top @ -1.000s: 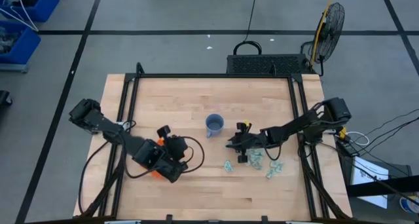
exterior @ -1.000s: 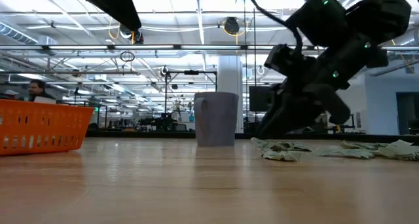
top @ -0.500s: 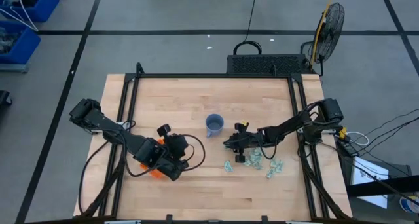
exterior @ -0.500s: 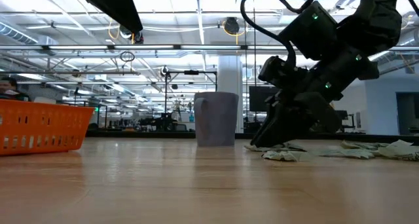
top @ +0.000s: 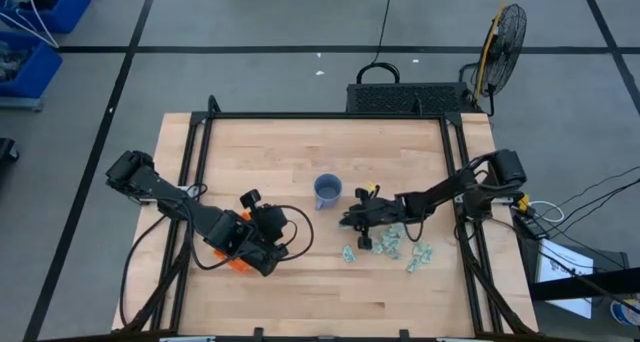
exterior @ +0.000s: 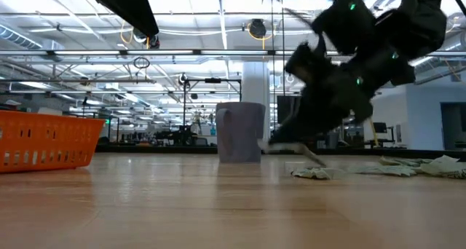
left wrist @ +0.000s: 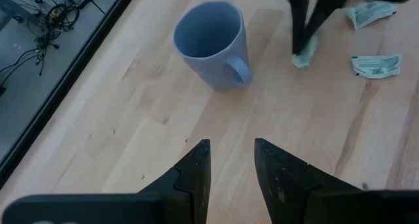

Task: Pick and place Stevia / Truvia into bins
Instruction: Put the green stevia packet into the orange basket

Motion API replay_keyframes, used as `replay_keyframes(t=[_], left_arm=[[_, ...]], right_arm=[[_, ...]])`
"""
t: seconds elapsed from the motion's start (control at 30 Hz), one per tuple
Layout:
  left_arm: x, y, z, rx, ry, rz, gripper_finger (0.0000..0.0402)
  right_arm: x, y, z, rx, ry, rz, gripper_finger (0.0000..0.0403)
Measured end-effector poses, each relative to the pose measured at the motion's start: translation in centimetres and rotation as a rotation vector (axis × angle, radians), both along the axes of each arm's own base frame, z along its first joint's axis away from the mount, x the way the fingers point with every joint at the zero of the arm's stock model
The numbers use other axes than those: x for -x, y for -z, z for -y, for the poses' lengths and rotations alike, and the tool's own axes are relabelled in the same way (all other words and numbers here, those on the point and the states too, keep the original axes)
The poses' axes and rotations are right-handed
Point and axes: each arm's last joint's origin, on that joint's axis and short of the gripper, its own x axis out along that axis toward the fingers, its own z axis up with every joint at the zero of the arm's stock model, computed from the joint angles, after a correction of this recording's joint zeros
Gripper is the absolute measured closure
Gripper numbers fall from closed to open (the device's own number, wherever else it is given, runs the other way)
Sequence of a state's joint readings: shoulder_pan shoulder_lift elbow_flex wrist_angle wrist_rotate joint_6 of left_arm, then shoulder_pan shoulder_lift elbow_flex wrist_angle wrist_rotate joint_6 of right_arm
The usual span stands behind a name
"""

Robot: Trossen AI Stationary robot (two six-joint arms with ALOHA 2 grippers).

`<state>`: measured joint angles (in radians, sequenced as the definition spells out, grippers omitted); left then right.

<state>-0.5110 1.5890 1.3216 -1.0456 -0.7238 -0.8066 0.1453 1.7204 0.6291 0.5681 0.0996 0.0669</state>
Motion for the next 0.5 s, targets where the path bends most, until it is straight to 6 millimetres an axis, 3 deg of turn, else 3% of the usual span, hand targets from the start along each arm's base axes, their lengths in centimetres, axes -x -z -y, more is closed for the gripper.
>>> replay_keyframes(t=[0.23,0.5], left_arm=[[0.1,0.0,0.1,-0.036,0.053,-0.04,0.0277],[0.9,-0.7,-0.3,-0.106,0.136,-0.097,0.0277]], right_arm=[[-1.0,-4.1,-2.0,-0.04,-0.06,0.288,0.0402],[-3.8,-7.0,-3.0,0.093,-0.028,0.296,0.0402]])
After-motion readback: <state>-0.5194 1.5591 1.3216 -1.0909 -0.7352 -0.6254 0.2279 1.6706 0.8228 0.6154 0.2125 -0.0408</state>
